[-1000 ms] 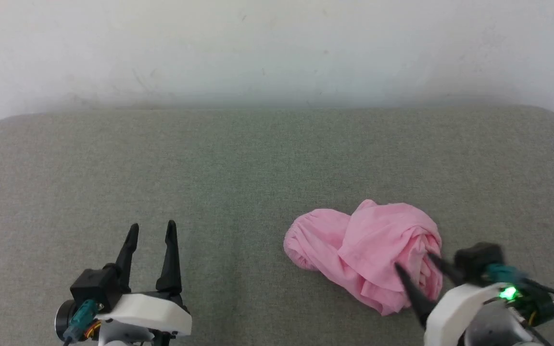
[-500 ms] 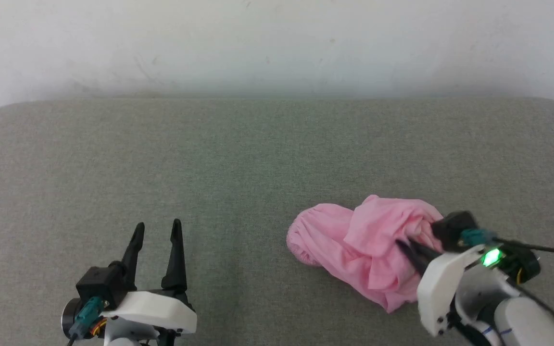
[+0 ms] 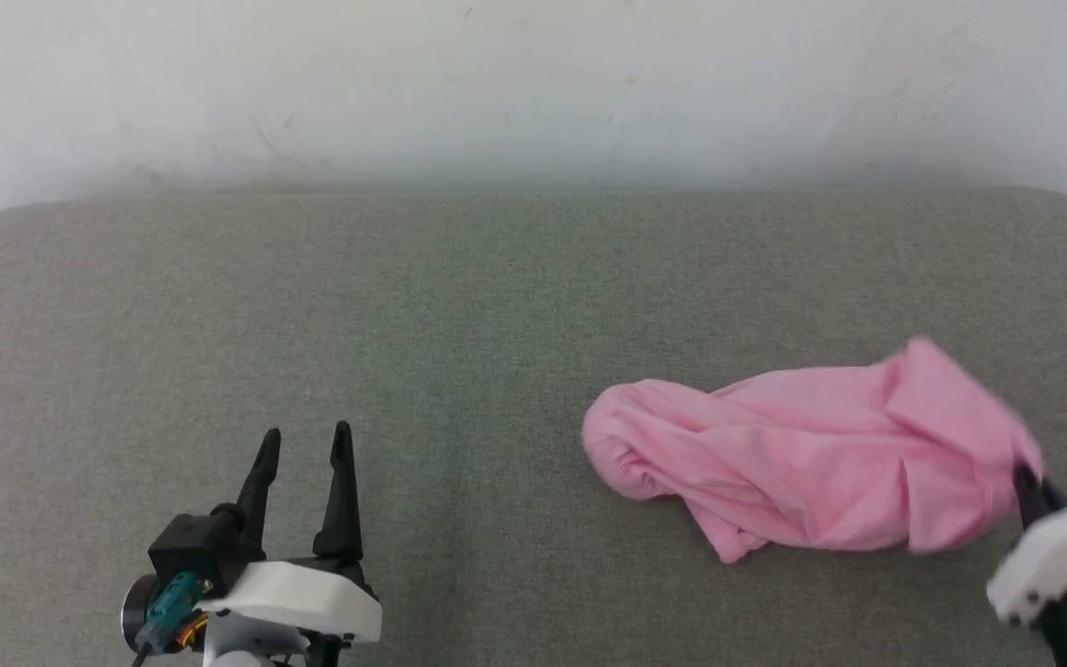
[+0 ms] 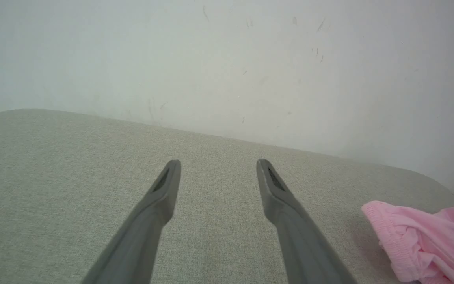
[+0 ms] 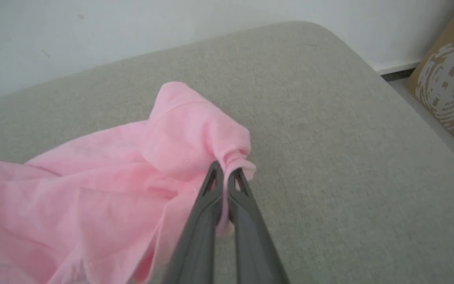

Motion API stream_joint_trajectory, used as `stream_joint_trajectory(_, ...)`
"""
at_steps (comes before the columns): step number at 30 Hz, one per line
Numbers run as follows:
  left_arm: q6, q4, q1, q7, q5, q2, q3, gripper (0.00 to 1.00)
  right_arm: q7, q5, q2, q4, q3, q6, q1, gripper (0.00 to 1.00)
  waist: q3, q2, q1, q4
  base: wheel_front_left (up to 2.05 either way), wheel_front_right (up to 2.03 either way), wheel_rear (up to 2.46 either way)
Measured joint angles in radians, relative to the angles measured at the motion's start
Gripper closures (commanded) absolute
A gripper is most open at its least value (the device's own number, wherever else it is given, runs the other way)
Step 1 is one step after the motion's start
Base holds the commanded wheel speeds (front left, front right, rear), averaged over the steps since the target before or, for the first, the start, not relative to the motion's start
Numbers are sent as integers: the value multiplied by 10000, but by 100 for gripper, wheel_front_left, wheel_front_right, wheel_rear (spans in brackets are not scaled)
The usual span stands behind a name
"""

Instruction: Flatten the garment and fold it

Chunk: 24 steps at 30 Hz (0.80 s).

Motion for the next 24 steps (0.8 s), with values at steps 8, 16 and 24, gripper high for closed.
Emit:
stream_joint_trajectory(8,0,50,-1,-2,10,-17,10,0,-1555,27,385,550,-525,-2,653,0,10,0,0,21,0,0,0)
stream_joint_trajectory(16,35,96,7,27,88,19,-23,0,-3641,-554,395,-1070,502,-2,1010,0,-234,0,0,-9,0,0,0)
stream_joint_trajectory(24,10,46,-209,1035,385,13,-846,0,-3476,-959,416,-2681,2284,0,2085,0,-435,0,-2,-101,0,0,0)
